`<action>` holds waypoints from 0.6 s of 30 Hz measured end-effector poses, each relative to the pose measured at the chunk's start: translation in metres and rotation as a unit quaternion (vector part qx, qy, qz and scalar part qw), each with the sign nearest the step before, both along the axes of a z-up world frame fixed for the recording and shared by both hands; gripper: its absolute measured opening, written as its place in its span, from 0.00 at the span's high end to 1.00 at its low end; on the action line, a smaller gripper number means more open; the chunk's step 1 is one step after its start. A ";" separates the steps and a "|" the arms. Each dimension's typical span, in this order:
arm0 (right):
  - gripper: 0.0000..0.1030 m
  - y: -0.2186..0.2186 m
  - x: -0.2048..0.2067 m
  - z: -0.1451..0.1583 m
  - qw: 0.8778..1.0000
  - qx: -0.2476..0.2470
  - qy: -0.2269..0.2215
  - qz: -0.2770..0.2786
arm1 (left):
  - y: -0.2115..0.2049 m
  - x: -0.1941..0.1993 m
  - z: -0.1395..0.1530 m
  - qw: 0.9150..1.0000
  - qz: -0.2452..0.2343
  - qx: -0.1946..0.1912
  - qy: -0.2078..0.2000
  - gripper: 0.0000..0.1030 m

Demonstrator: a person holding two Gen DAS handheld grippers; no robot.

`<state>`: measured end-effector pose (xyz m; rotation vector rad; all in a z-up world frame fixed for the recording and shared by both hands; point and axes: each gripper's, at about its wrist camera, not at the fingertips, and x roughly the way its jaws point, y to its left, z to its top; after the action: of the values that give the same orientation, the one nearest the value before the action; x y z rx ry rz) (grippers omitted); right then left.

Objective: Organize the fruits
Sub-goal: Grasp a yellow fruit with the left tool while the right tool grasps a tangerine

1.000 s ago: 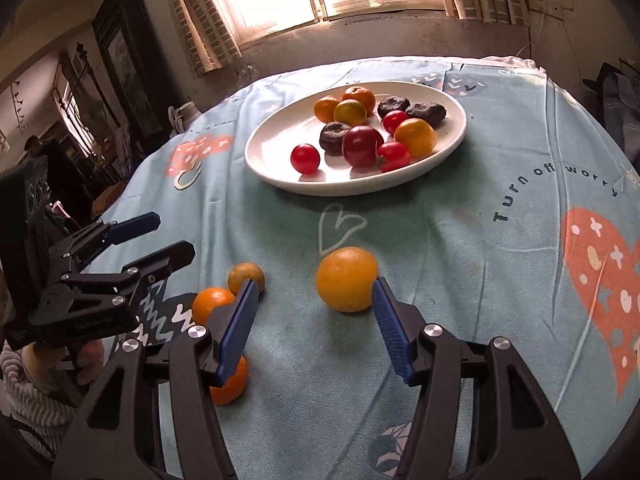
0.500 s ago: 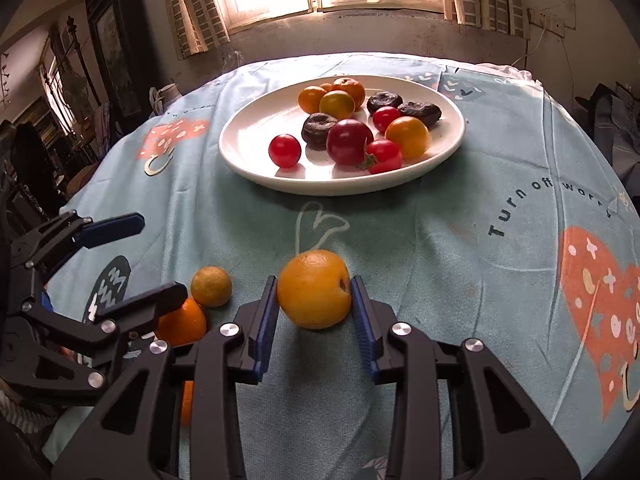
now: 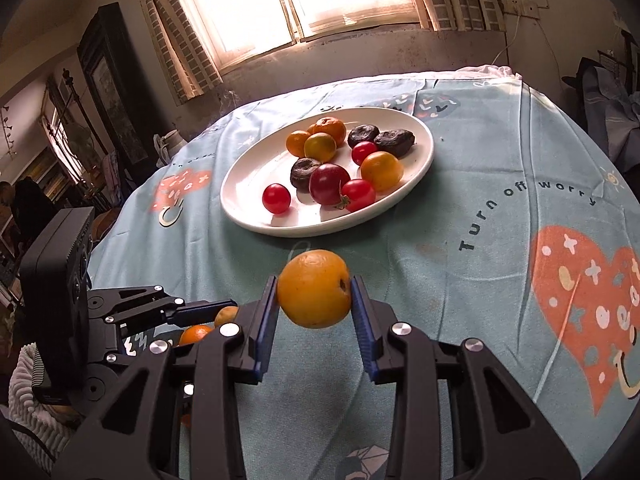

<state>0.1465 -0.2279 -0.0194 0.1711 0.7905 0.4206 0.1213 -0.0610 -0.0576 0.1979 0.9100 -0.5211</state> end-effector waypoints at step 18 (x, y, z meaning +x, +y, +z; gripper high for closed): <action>0.65 -0.006 0.007 0.008 1.000 0.015 -0.009 -0.009 | 0.012 0.012 0.021 1.000 0.011 -0.017 0.005 0.70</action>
<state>0.1540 -0.2343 -0.0115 0.2022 0.7651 0.4165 0.1337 -0.0489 -0.0362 0.1548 0.9115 -0.5170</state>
